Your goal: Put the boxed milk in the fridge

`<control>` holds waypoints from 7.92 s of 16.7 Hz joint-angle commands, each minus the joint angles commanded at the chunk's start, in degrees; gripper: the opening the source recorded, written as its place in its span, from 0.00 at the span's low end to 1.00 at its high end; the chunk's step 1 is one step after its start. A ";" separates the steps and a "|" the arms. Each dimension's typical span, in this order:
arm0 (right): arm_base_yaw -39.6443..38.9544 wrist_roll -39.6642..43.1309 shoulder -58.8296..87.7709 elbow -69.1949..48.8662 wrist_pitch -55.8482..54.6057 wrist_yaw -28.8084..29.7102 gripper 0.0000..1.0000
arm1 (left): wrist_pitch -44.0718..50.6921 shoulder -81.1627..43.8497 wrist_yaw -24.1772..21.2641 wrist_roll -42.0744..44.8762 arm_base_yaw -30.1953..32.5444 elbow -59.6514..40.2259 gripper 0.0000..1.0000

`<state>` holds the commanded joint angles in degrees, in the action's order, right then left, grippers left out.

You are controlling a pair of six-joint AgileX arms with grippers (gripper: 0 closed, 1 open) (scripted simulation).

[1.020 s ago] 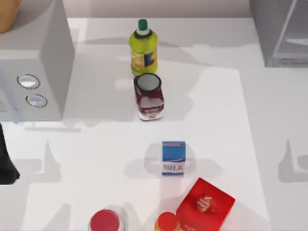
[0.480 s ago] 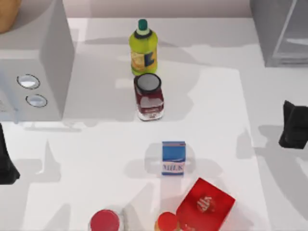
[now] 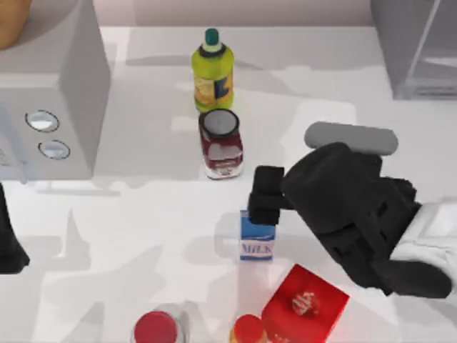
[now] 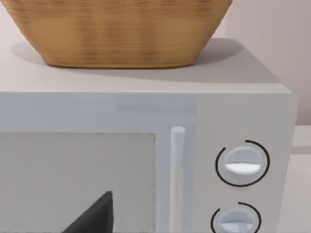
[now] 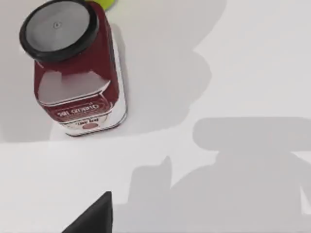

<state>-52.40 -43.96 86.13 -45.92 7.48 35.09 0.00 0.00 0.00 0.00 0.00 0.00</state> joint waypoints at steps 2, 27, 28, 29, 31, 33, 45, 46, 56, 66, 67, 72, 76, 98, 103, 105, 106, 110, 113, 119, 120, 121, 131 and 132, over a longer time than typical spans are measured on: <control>-4.31 -3.81 8.81 -4.00 0.89 3.27 1.00 | 0.00 0.00 0.00 0.00 0.00 0.00 1.00; -5.22 -3.13 30.00 -11.07 -8.02 5.88 1.00 | 0.00 0.00 0.00 0.00 0.00 0.00 1.00; -5.22 -3.13 30.00 -11.07 -8.02 5.88 1.00 | 0.00 0.00 0.00 0.00 0.00 0.00 1.00; -5.22 -3.13 30.00 -11.07 -8.02 5.88 1.00 | 0.00 0.00 0.00 0.00 0.00 0.00 1.00; -5.22 -3.13 30.00 -11.07 -8.02 5.88 0.85 | 0.00 0.00 0.00 0.00 0.00 0.00 1.00; -5.22 -3.13 30.00 -11.07 -8.02 5.88 0.70 | 0.00 0.00 0.00 0.00 0.00 0.00 1.00; -5.22 -3.13 30.00 -11.07 -8.02 5.88 0.00 | 0.00 0.00 0.00 0.00 0.00 0.00 1.00; -5.22 -3.13 30.00 -11.07 -8.02 5.88 0.00 | 0.00 0.00 0.00 0.00 0.00 0.00 1.00; -3.32 -3.66 24.77 -13.00 -2.01 5.03 0.00 | 0.00 0.00 0.00 0.00 0.00 0.00 1.00; -6.19 -3.53 14.65 -26.99 22.71 5.48 0.00 | 0.00 0.00 0.00 0.00 0.00 0.00 1.00; -5.70 -3.15 14.25 -27.84 24.06 5.49 0.00 | 0.00 0.00 0.00 0.00 0.00 0.00 1.00; -5.15 -2.93 14.17 -28.24 24.85 5.60 0.00 | 0.00 0.00 0.00 0.00 0.00 0.00 1.00; -4.75 -0.98 10.75 -24.80 23.53 4.07 0.00 | 0.00 0.00 0.00 0.00 0.00 0.00 1.00; 51.20 43.47 -84.86 45.36 -7.17 -34.67 0.00 | 0.00 0.00 0.00 0.00 0.00 0.00 1.00; 52.40 43.96 -86.13 45.92 -7.48 -35.08 0.00 | 0.00 0.00 0.00 0.00 0.00 0.00 1.00; 52.22 43.81 -85.87 45.82 -7.39 -34.99 0.00 | 0.00 0.00 0.00 0.00 0.00 0.00 1.00; 52.24 43.92 -85.31 45.57 -7.73 -35.15 0.00 | 0.00 0.00 0.00 0.00 0.00 0.00 1.00; 53.01 44.79 -77.12 41.46 -12.87 -36.92 0.00 | 0.00 0.00 0.00 0.00 0.00 0.00 1.00; 54.50 44.92 -64.98 35.54 -20.16 -38.75 0.00 | 0.00 0.00 0.00 0.00 0.00 0.00 1.00; 59.09 44.19 -26.87 20.03 -39.20 -42.67 0.00 | 0.00 0.00 0.00 0.00 0.00 0.00 1.00; 59.88 44.14 -20.14 17.38 -42.47 -43.37 0.00 | 0.00 0.00 0.00 0.00 0.00 0.00 1.00; 60.64 44.12 -13.91 14.78 -45.68 -44.09 0.00 | 0.00 0.00 0.00 0.00 0.00 0.00 1.00; 66.98 44.02 32.23 -5.94 -71.19 -49.24 0.00 | 0.00 0.00 0.00 0.00 0.00 0.00 1.00; 67.45 43.79 34.53 -7.33 -72.84 -49.43 0.00 | 0.00 0.00 0.00 0.00 0.00 0.00 1.00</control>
<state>15.05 -0.17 120.66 -53.24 -65.36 -14.35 0.00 0.00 0.00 0.00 0.00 0.00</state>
